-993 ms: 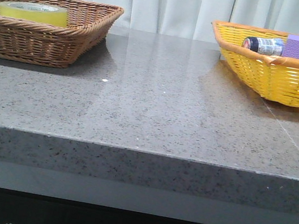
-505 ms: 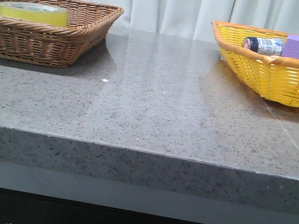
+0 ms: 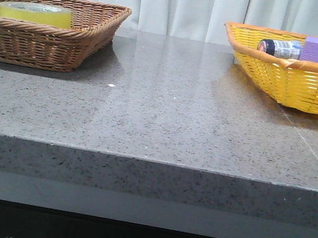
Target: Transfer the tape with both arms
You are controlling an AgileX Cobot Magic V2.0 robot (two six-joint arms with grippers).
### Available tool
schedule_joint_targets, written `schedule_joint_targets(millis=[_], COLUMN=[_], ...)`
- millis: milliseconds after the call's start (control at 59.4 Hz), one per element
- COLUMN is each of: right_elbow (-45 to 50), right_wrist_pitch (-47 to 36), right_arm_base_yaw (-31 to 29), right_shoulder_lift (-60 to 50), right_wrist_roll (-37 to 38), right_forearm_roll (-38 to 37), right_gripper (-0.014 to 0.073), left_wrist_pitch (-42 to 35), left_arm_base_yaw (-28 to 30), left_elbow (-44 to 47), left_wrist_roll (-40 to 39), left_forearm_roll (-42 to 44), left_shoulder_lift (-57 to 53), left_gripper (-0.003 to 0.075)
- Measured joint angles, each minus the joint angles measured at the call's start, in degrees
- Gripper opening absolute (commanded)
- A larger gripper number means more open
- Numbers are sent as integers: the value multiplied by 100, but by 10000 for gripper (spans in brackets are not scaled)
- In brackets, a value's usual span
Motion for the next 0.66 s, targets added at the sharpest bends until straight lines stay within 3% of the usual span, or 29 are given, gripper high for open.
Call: schedule_joint_targets(millis=[656], right_elbow=[0], right_wrist_pitch=[-4], right_arm_base_yaw=[-205], right_shoulder_lift=[0], right_wrist_roll=[15], right_forearm_roll=[-12], right_gripper=[-68], left_wrist_pitch=[0], left_arm_base_yaw=[0], left_elbow=[0], left_wrist_roll=[0], left_forearm_roll=[0], left_shoulder_lift=[0], left_gripper=[-20])
